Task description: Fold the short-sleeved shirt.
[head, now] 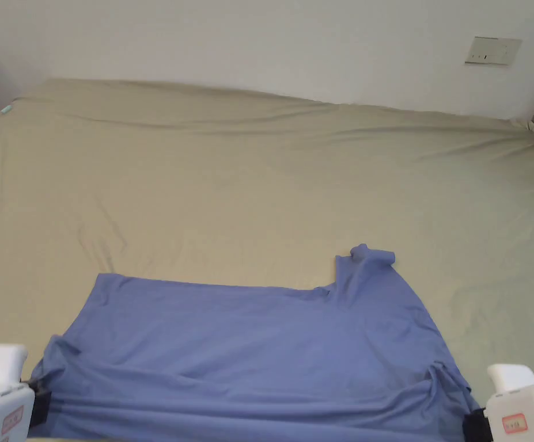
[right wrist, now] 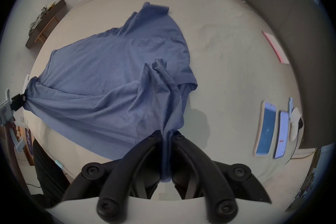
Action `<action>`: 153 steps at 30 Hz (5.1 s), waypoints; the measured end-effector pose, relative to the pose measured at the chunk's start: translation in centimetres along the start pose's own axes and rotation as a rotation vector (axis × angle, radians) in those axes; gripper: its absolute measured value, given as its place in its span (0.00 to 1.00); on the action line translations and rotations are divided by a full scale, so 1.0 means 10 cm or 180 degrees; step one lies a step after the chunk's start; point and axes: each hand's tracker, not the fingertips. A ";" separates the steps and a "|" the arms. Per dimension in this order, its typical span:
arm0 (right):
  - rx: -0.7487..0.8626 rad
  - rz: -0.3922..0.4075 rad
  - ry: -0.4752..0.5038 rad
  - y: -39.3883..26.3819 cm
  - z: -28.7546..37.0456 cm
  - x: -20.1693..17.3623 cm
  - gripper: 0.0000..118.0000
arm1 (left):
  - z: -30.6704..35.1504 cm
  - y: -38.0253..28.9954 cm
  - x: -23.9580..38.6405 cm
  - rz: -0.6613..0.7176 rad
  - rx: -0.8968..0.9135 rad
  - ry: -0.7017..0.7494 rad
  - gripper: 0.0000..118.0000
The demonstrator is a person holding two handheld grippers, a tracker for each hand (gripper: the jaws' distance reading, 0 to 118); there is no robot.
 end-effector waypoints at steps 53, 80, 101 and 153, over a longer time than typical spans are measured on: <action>0.2950 0.0936 -0.0697 0.42 1.24 -1.63 0.01 | 0.04 0.82 0.86 -0.0366 0.1296 -0.0030 0.00; 0.1899 0.0597 -0.0852 1.07 0.36 -0.65 0.20 | -1.71 1.62 0.44 -0.0460 0.0080 -0.0076 0.00; 0.0367 0.0185 0.0001 1.90 -1.36 0.05 0.43 | -0.58 1.24 0.52 -0.0480 0.0632 0.0092 0.00; -0.0670 0.0798 0.0030 -0.35 -0.44 -0.01 0.11 | -0.46 -0.49 0.10 -0.0775 -0.0623 0.0038 0.02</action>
